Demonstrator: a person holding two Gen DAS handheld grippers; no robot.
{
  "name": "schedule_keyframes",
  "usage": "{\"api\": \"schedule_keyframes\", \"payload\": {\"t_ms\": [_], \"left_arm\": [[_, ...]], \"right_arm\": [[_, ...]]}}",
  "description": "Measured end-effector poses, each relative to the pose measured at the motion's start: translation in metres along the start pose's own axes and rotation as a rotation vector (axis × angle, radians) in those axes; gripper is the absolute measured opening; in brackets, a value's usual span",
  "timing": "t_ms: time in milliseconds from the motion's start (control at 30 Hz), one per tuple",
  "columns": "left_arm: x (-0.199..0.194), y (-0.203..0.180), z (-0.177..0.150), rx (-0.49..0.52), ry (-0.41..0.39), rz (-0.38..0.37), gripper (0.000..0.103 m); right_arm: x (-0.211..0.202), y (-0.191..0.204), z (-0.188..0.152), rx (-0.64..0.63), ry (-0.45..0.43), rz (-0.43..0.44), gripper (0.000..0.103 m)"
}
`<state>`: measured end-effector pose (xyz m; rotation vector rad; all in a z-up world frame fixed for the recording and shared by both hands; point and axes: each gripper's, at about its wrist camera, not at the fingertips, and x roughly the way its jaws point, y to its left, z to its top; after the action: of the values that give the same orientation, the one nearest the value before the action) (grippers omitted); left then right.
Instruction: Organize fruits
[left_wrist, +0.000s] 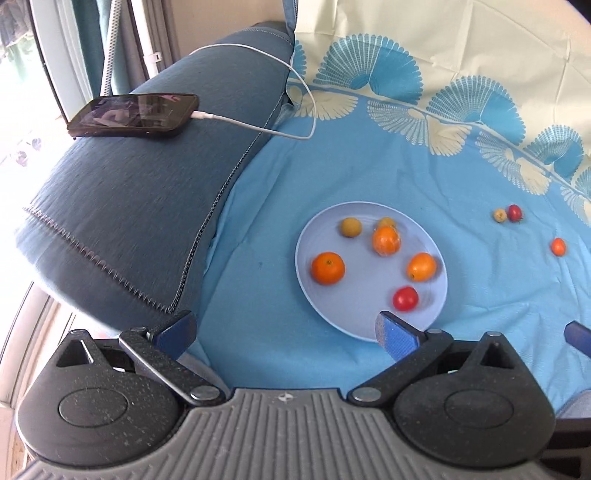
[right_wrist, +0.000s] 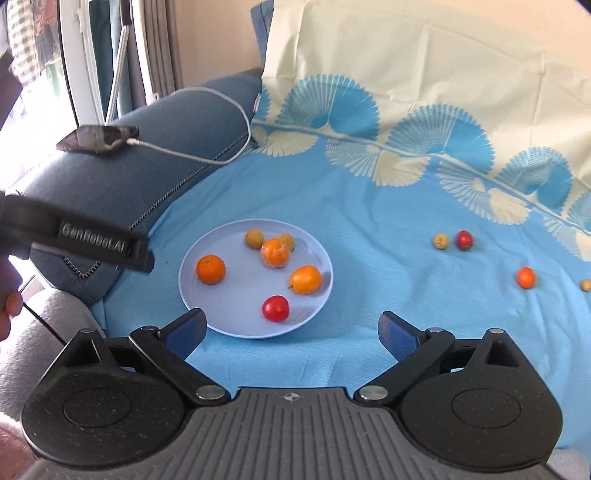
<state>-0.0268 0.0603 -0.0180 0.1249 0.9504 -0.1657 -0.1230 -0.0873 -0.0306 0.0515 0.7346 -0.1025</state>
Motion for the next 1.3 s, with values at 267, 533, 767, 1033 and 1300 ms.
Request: {"api": "schedule_keyframes", "payload": {"t_ms": [267,533,767,1033,1300], "left_arm": [[-0.040,-0.007,-0.014,0.000,-0.076,-0.009,0.103],[-0.060,-0.016,-0.024,0.022,-0.109,-0.019,0.103],[-0.072,-0.018,-0.026,0.028,-0.137,-0.027,0.103],[-0.073,-0.015,-0.026,0.028,-0.140,-0.025,0.103],[-0.071,-0.014,-0.027,0.027,-0.132,-0.024,0.103]], "right_arm": [[-0.043,-0.003,-0.009,-0.001,-0.096,-0.031,0.101],[-0.072,-0.003,-0.018,-0.008,-0.159,-0.048,0.102],[-0.087,-0.004,-0.020,-0.012,-0.195,-0.063,0.102],[-0.090,-0.002,-0.021,-0.014,-0.204,-0.069,0.102],[-0.090,-0.003,-0.022,-0.010,-0.204,-0.065,0.102]]}}
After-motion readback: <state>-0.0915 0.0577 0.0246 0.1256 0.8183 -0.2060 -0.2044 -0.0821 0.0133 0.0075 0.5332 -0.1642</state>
